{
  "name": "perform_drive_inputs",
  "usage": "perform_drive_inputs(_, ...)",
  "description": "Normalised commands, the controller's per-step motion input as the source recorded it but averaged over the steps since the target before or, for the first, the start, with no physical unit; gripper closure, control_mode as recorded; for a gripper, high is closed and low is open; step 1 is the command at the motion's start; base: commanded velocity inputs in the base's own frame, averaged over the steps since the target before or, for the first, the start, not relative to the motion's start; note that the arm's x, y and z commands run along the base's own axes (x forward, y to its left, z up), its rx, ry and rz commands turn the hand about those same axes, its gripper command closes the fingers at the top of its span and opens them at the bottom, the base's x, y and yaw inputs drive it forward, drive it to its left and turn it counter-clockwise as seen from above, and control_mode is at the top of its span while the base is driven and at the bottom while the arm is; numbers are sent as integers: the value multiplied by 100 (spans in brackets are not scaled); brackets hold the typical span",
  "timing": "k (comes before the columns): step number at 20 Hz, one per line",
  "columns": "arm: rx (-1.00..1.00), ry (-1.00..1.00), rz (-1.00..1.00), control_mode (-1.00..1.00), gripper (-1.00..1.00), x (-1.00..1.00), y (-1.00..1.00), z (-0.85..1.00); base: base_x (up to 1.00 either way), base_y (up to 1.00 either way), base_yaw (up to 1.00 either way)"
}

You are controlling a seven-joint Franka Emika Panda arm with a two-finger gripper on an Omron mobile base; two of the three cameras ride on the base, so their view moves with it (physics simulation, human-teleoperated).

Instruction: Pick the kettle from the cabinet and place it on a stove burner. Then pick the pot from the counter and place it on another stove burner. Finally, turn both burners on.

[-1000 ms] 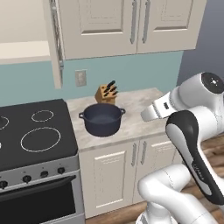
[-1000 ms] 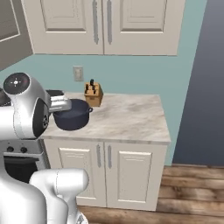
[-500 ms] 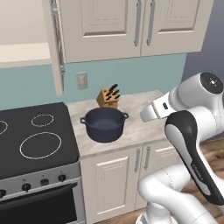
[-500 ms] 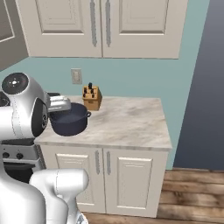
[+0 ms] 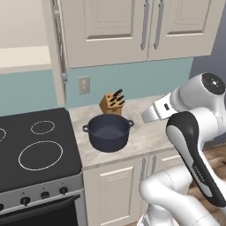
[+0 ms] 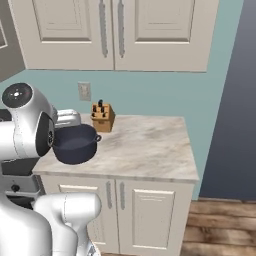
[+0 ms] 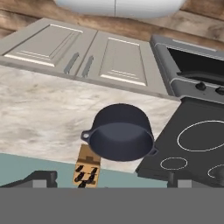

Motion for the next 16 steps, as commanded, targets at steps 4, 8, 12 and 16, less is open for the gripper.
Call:
perform_drive_inputs(4,0,0,0,100,-100,0,0,0,37,-11,0)
perform_drive_inputs(8,0,0,0,100,-100,0,0,0,38,-12,0)
perform_drive_inputs(12,0,0,0,100,-100,0,0,0,36,-10,0)
perform_drive_inputs(16,0,0,0,100,-100,0,0,0,24,-4,0)
